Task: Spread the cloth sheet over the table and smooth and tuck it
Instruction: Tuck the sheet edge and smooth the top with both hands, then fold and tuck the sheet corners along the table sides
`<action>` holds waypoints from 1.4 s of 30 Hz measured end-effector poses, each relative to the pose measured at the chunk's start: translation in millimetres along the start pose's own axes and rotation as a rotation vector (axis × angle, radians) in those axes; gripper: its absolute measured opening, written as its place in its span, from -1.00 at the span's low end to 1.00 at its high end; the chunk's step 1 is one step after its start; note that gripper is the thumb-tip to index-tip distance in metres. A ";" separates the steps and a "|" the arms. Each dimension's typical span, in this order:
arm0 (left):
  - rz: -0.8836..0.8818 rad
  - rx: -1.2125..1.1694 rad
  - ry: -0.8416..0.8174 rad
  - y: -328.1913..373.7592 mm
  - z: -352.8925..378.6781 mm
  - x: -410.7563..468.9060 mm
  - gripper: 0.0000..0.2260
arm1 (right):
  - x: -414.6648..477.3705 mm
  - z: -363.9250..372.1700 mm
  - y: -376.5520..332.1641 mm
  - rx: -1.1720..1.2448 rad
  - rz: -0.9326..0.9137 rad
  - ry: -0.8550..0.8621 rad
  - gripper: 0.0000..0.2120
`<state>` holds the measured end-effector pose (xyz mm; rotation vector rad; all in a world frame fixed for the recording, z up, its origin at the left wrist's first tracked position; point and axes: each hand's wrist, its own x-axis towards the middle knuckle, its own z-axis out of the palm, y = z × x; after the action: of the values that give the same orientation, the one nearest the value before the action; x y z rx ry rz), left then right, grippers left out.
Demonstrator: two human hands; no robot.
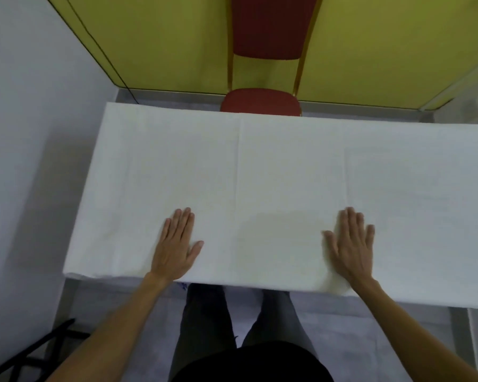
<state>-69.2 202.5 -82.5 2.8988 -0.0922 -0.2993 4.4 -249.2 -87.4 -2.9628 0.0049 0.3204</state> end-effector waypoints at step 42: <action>-0.365 -0.636 -0.014 -235.7 -31.2 -164.2 -0.02 | -64.0 63.4 -382.4 -0.021 -0.218 -0.093 -0.24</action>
<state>-214.0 452.4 -74.9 2.2626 0.4515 -0.3350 -63.7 137.5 -73.8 -2.9285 -0.3321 0.4292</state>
